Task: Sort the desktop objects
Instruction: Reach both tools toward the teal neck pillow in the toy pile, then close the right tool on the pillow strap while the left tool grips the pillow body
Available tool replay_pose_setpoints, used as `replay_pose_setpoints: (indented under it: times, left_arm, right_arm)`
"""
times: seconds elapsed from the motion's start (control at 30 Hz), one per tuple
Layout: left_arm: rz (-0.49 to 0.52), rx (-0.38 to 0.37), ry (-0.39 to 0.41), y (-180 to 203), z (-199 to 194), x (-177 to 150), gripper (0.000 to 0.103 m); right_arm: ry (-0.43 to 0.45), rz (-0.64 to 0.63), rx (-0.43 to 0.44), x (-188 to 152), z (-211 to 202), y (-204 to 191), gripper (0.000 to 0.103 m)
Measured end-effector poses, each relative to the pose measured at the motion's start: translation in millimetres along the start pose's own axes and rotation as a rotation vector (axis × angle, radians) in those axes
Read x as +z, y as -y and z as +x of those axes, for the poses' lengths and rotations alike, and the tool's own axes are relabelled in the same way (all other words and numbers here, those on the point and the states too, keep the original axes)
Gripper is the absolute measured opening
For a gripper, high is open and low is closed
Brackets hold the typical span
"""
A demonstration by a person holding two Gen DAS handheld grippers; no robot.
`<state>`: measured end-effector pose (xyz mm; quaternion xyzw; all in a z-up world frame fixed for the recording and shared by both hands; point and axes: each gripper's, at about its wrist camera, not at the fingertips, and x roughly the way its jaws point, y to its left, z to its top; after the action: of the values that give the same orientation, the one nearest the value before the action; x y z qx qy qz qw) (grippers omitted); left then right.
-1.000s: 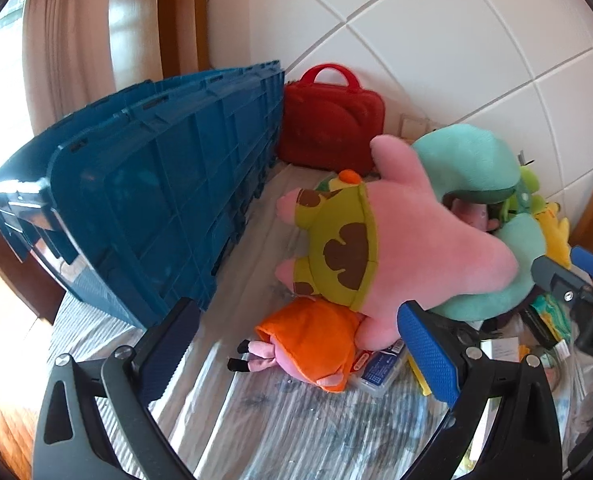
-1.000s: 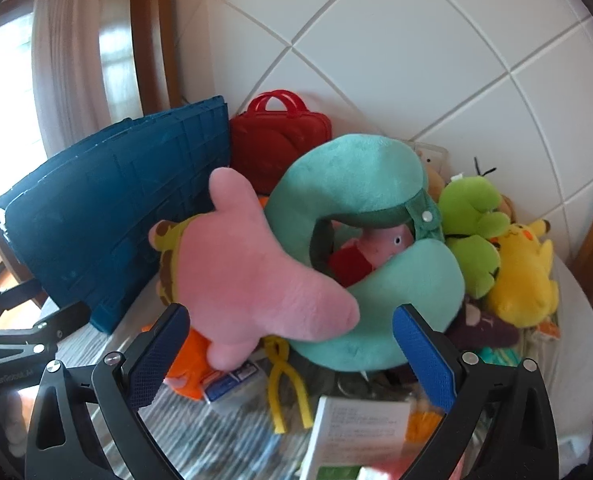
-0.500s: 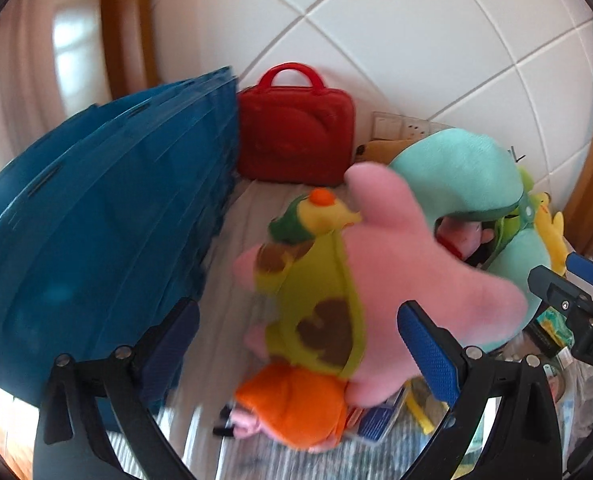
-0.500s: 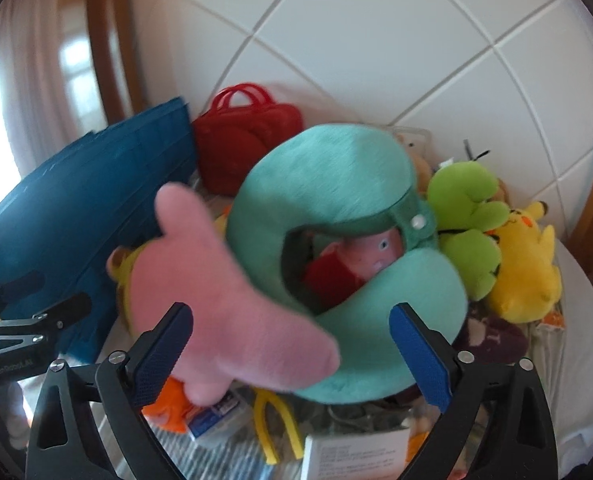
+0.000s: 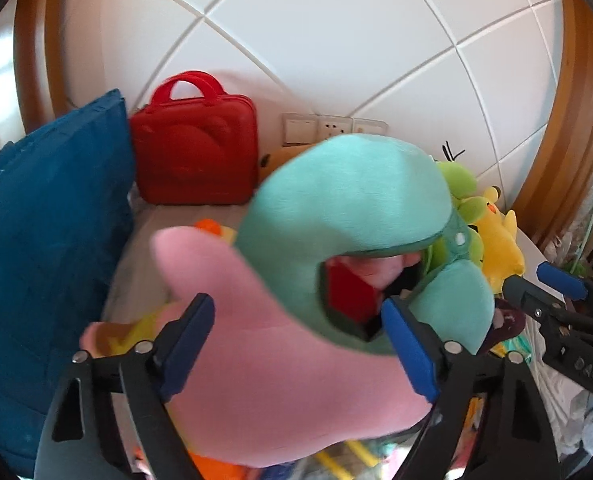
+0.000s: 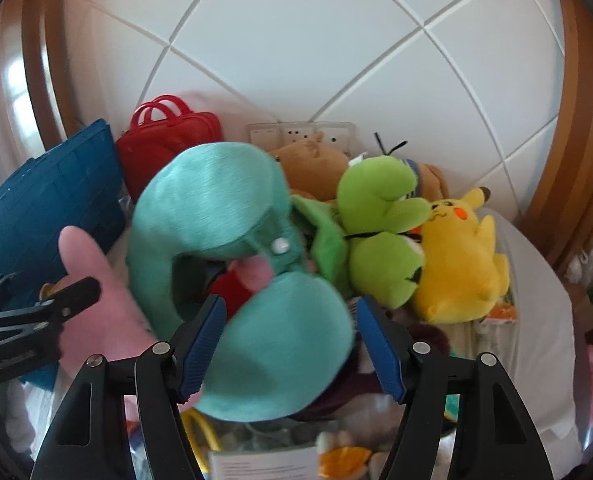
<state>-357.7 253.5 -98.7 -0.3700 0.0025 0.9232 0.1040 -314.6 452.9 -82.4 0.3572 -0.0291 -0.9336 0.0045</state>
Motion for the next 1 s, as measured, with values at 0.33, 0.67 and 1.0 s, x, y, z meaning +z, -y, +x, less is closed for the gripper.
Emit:
replay_pose_setpoints:
  times: [0.33,0.67,1.0]
  left_arm:
    - [-0.088,0.209,-0.043,52,24,-38,0.075]
    - [-0.144,0.406,0.007,-10,7,-29,0.069]
    - [-0.151,0.192,0.025,14,-5,-11,0.088]
  right_arm:
    - [-0.075,-0.152,0.205,15,44,31,0.051]
    - [-0.159,-0.148,0.246,7,85,35,0.051]
    - [-0.231,-0.057,0.119,-22,82,72,0.050]
